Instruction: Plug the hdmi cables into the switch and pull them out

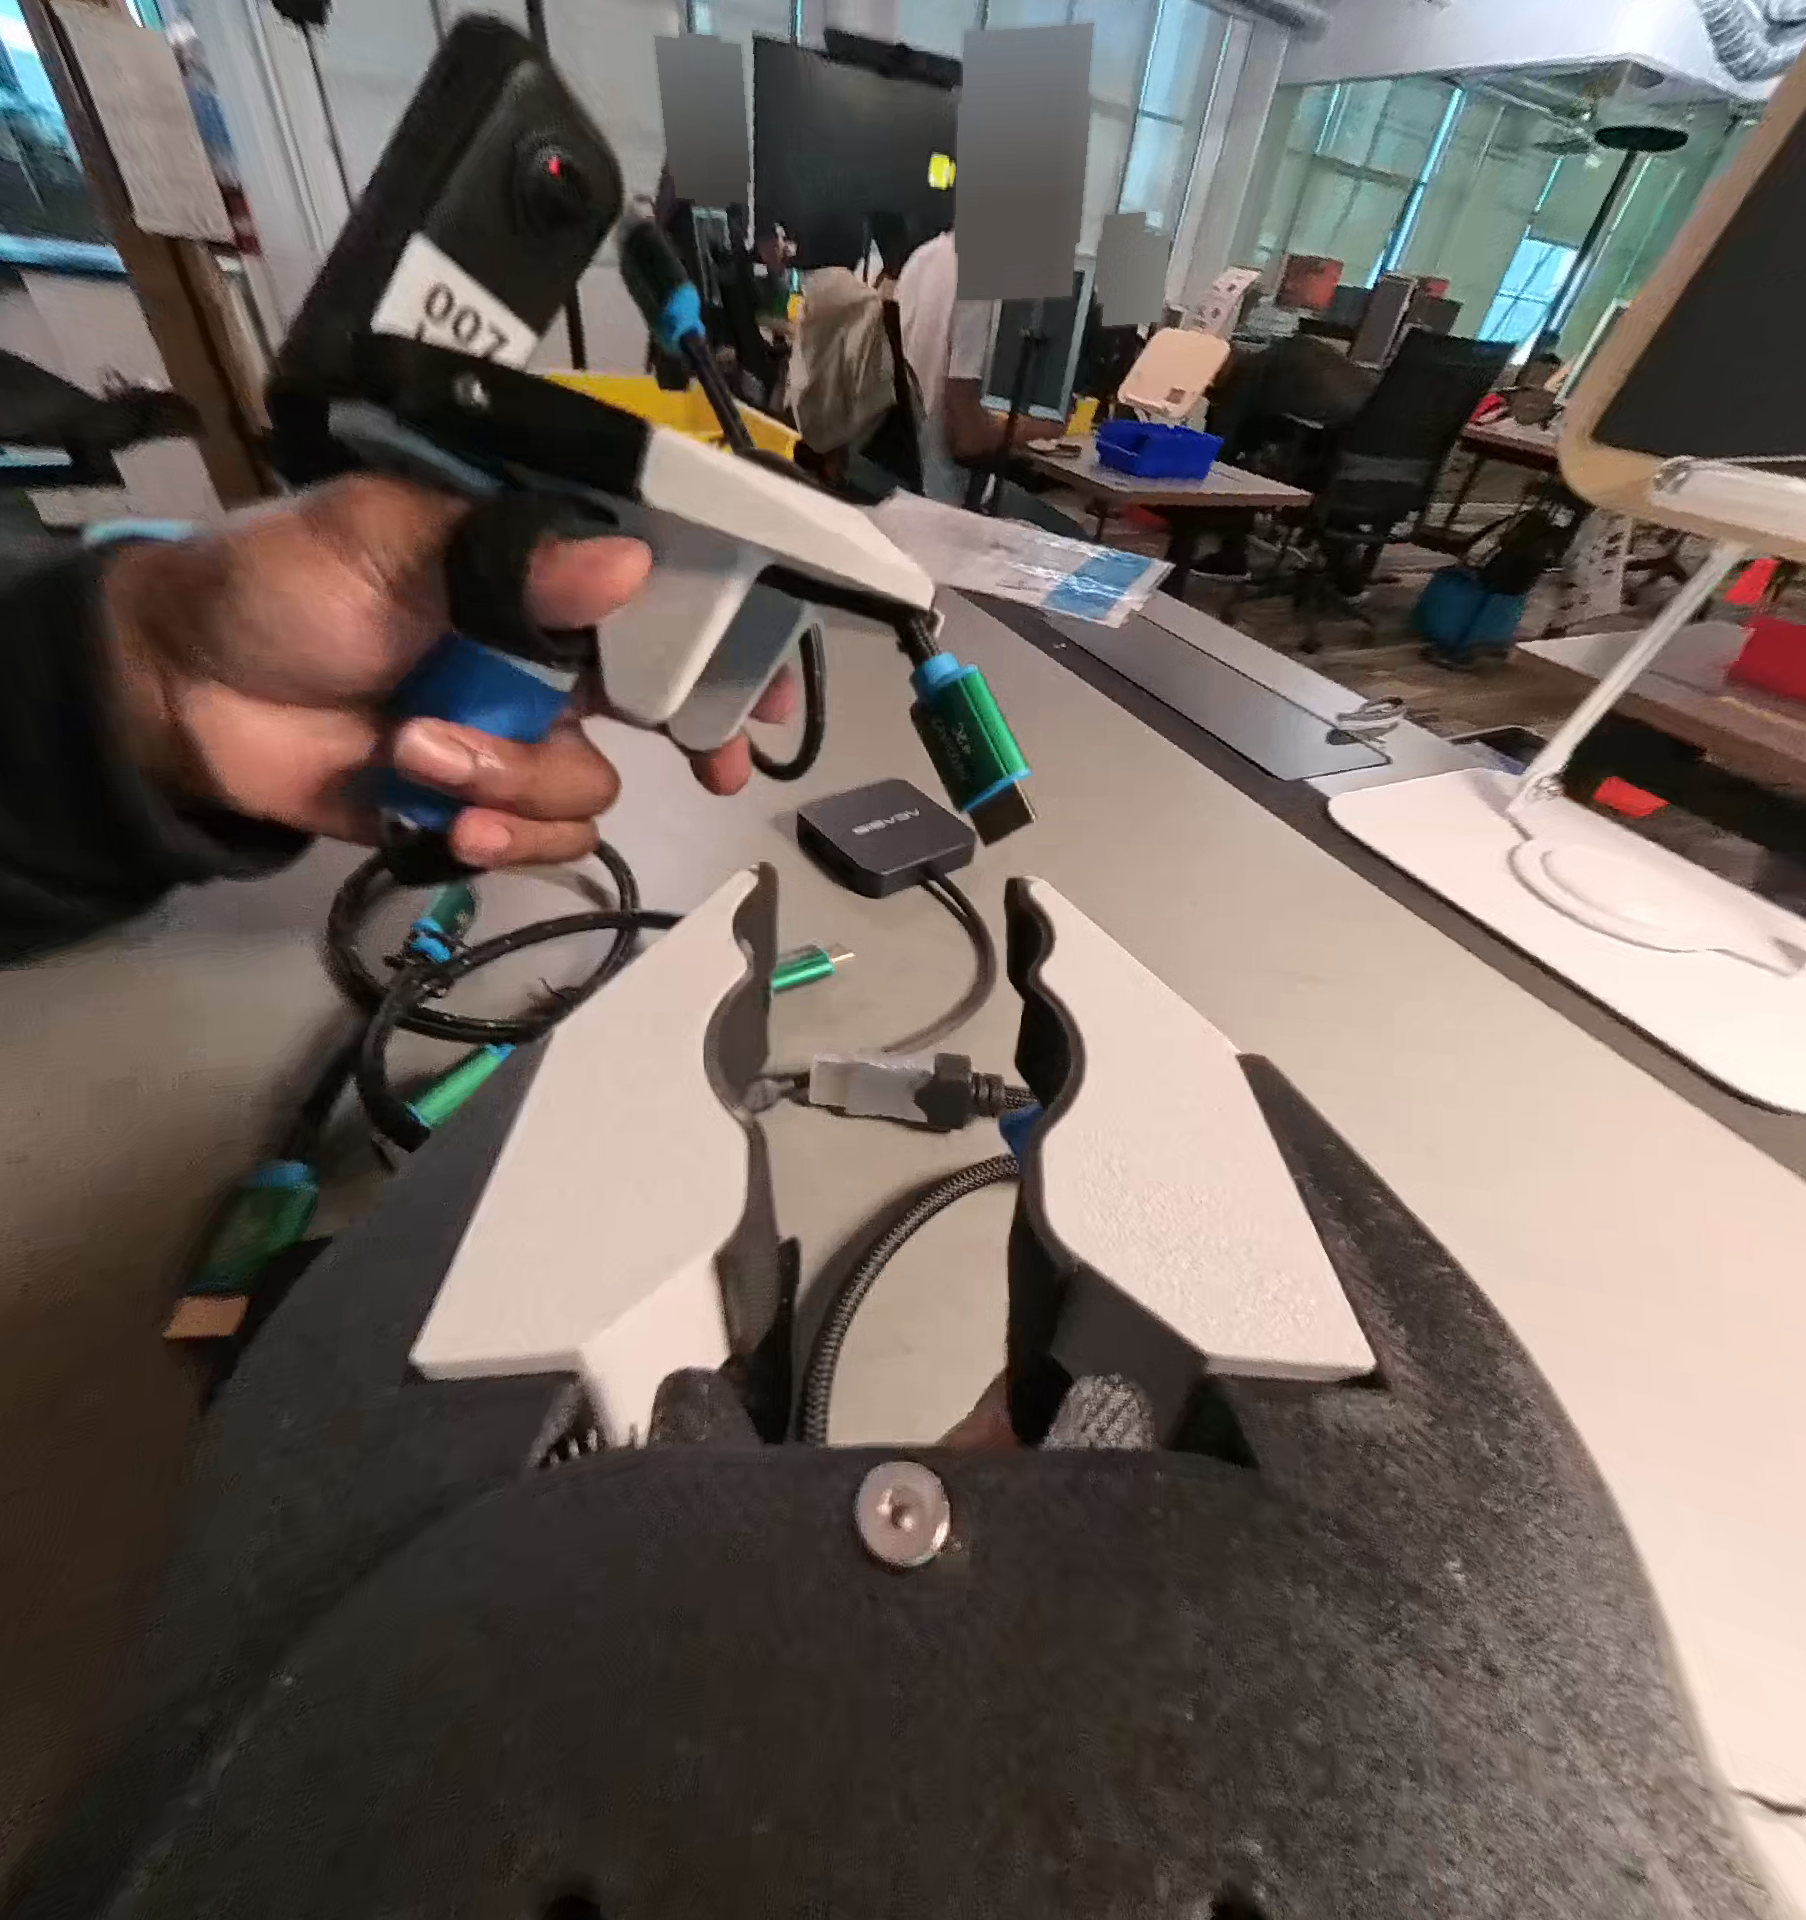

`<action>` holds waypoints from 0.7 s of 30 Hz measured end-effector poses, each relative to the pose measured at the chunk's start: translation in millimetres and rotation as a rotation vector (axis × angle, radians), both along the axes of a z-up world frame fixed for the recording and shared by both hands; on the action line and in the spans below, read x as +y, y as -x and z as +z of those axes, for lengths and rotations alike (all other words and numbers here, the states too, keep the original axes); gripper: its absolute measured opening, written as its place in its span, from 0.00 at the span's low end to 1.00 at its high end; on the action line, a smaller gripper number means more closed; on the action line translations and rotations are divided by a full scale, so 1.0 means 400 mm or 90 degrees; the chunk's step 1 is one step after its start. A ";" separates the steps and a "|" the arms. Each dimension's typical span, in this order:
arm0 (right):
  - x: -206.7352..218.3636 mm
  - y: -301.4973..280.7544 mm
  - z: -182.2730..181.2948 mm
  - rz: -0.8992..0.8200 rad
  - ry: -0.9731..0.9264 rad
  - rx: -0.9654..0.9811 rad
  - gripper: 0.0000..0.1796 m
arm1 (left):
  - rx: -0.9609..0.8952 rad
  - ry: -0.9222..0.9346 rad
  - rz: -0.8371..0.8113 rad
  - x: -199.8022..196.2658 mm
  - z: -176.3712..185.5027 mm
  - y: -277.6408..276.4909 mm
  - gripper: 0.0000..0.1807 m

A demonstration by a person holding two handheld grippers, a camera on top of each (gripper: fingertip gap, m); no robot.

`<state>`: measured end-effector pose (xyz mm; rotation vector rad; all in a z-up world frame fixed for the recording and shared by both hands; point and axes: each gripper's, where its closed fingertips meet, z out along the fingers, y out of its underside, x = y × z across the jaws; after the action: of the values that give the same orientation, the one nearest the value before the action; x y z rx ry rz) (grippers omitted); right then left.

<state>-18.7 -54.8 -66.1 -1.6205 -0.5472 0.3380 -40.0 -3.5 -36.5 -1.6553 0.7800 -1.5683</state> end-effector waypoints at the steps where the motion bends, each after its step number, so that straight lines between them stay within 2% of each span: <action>1: 0.001 0.000 0.001 0.000 0.001 0.007 0.26 | -0.011 -0.014 -0.005 -0.009 -0.001 0.000 0.04; 6: 0.006 -0.004 -0.002 -0.027 -0.033 -0.057 0.28 | -0.010 -0.042 -0.051 -0.067 -0.015 -0.019 0.03; 10: 0.004 -0.007 -0.002 -0.046 -0.082 -0.143 0.27 | -0.070 0.026 -0.099 -0.097 0.004 -0.014 0.03; 17: -0.001 -0.002 0.006 -0.061 -0.122 -0.208 0.13 | -0.083 0.129 -0.141 -0.106 -0.024 -0.026 0.03; 21: -0.004 0.001 0.003 -0.057 -0.119 -0.222 0.12 | -0.089 0.167 -0.149 -0.104 -0.028 -0.027 0.03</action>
<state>-19.2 -56.3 -65.1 -1.5233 -0.7438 -0.0658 -29.0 -45.2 -47.7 -1.6589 0.7400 -1.9997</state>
